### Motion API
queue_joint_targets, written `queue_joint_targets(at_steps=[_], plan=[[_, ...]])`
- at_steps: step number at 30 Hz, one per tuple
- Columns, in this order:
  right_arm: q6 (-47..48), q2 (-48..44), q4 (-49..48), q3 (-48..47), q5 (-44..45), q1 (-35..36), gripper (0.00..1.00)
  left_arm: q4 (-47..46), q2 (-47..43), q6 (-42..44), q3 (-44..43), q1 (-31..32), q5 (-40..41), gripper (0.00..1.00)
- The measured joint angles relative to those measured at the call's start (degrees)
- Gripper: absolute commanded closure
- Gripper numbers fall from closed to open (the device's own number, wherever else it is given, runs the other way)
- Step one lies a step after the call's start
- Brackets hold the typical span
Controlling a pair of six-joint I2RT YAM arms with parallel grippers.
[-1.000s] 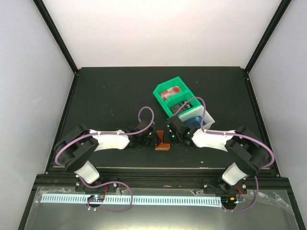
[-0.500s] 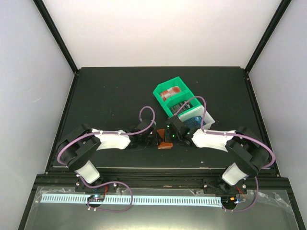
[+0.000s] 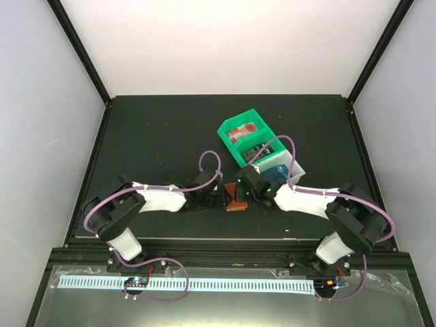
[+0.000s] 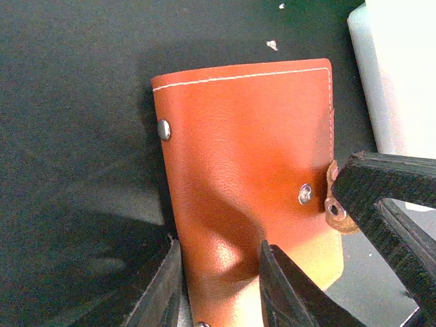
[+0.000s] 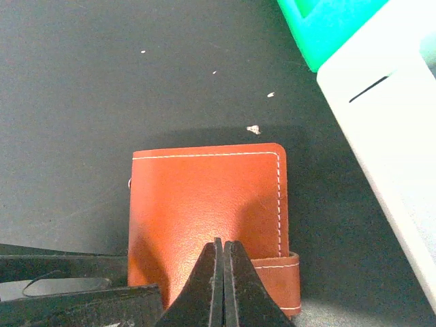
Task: Put the credit cards into the card holder
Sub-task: Close the card holder at the center of the board.
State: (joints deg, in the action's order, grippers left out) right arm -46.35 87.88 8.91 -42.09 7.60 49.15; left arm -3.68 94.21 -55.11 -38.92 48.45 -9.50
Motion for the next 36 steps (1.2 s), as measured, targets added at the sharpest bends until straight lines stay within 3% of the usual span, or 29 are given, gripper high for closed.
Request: queue_joint_targets(at_steps=[36], plan=[[1.3, 4.7, -1.1, -2.5, -0.3, 0.0, 0.99, -0.7, 0.2, 0.0, 0.2, -0.5, -1.1, 0.67]])
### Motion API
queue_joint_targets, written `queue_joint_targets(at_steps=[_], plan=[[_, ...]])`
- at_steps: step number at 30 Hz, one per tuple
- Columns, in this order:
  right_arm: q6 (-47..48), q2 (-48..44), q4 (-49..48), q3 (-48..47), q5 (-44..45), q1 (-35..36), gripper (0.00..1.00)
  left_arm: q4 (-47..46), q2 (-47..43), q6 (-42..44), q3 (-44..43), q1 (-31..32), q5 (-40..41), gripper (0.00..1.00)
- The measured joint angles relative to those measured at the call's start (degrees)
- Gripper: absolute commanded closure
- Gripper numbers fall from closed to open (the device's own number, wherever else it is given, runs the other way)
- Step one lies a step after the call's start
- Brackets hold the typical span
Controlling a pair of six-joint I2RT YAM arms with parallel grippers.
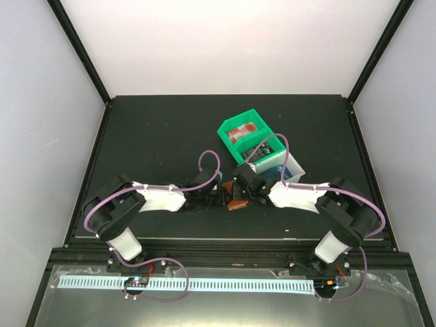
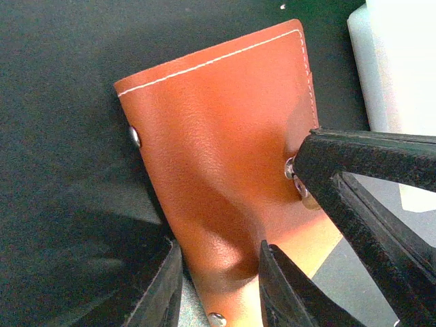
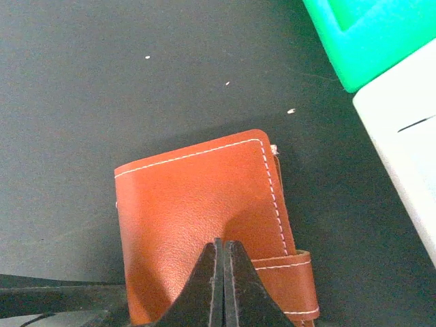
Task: Put the credit cards into the card holder
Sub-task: Close the card holder at the center of the board.
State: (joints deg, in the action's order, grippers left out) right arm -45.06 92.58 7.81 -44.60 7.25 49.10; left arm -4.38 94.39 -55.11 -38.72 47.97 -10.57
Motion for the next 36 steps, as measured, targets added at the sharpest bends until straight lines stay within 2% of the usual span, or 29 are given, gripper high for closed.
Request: queue_joint_targets(at_steps=[14, 26, 36], plan=[[2.5, -4.2, 1.3, 0.4, -1.5, -2.3, 0.99, -1.8, 0.0, 0.0, 0.9, -0.4, -0.3, 0.67], [3.4, -0.2, -1.0, 0.3, -4.4, -2.6, 0.99, -2.5, -0.1, 0.0, 1.3, -0.7, -0.9, 0.67], [3.4, 0.2, -2.1, 0.3, -3.5, -2.6, 0.99, -2.6, -0.1, 0.0, 1.4, -0.8, -1.1, 0.67]])
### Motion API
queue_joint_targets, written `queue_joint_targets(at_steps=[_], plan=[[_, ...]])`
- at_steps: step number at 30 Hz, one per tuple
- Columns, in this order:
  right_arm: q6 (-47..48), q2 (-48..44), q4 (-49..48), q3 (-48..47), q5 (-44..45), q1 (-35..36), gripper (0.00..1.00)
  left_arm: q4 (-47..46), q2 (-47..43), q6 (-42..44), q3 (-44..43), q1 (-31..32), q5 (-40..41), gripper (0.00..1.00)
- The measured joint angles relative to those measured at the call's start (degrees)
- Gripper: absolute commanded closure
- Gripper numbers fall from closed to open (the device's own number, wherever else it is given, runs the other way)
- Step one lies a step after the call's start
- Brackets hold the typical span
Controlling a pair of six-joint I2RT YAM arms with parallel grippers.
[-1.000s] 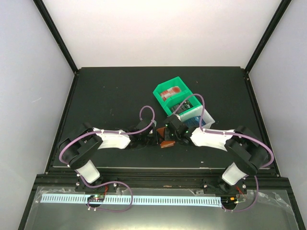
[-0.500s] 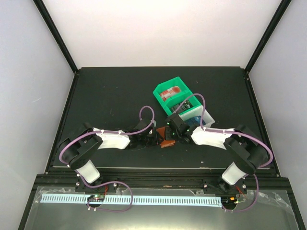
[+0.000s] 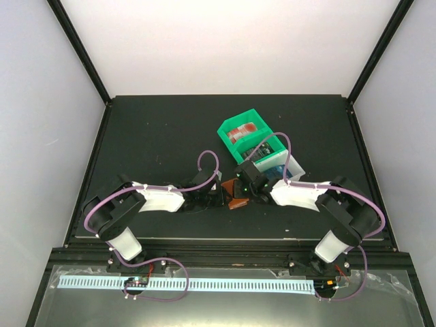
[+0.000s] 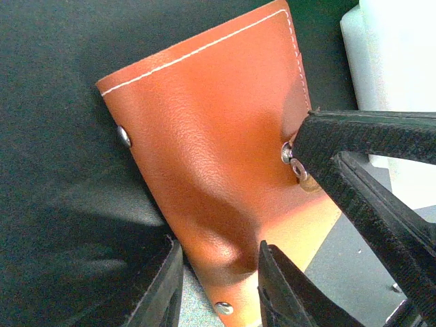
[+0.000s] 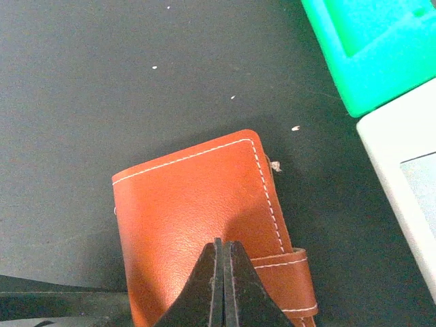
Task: Put the credit cards into the card holder
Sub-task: Close the card holder at the center of the board.
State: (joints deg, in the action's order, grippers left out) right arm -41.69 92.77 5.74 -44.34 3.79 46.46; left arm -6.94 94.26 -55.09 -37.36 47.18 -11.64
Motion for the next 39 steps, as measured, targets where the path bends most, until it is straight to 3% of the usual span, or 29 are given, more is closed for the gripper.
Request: queue_joint_targets(at_steps=[11, 39], plan=[[-1.0, -0.9, 1.2, 0.0, 4.5, 0.1, 0.99, -0.2, 0.2, 0.0, 0.0, -0.3, -0.6, 0.67], [-0.7, 2.4, -3.7, -0.9, 1.0, -0.3, 0.99, -0.6, 0.7, 0.0, 0.0, -0.3, -0.8, 0.68]])
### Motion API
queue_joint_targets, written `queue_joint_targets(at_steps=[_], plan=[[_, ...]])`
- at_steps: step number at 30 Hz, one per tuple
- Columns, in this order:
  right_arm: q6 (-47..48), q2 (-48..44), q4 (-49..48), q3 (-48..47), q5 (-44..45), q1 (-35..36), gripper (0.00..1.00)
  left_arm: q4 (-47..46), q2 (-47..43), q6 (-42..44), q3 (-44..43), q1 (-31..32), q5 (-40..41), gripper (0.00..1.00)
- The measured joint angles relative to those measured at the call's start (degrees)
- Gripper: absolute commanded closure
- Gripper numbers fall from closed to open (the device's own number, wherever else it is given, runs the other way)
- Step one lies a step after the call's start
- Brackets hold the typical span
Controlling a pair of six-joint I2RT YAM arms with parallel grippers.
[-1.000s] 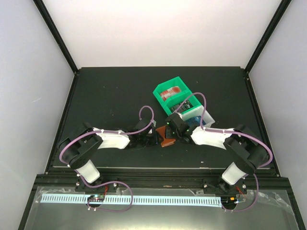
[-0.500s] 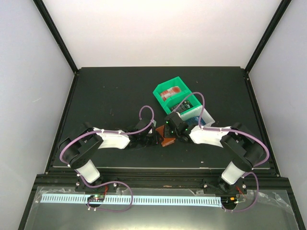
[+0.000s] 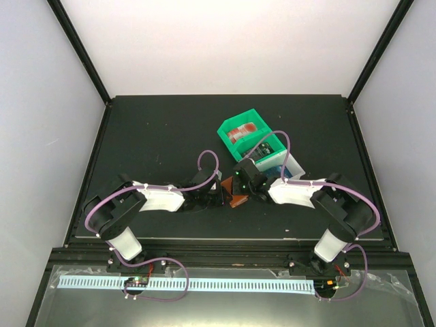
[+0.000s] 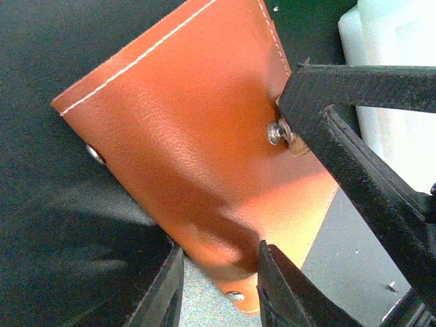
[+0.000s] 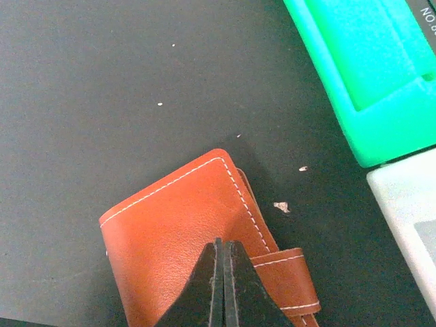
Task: Put the credit cards into the card holder
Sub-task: Close the card holder at the center of the board.
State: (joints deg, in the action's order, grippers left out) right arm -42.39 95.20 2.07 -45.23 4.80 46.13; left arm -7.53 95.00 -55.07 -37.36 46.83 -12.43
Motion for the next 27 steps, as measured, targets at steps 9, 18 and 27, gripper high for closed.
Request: queue_joint_targets(at_steps=[9, 18, 27], plan=[[0.8, 0.2, -1.6, 0.6, -1.0, -0.1, 0.99, -0.1, 0.0, -0.1, 0.0, -0.8, -1.2, 0.70], [0.9, -0.3, -3.4, 1.8, -2.1, -0.3, 0.99, 0.3, 0.4, -0.2, -0.4, -1.4, -2.4, 0.70], [1.4, -0.2, -4.6, 2.2, -3.2, -0.5, 0.99, 0.5, 0.7, -0.2, -0.5, -1.5, -2.6, 0.70]])
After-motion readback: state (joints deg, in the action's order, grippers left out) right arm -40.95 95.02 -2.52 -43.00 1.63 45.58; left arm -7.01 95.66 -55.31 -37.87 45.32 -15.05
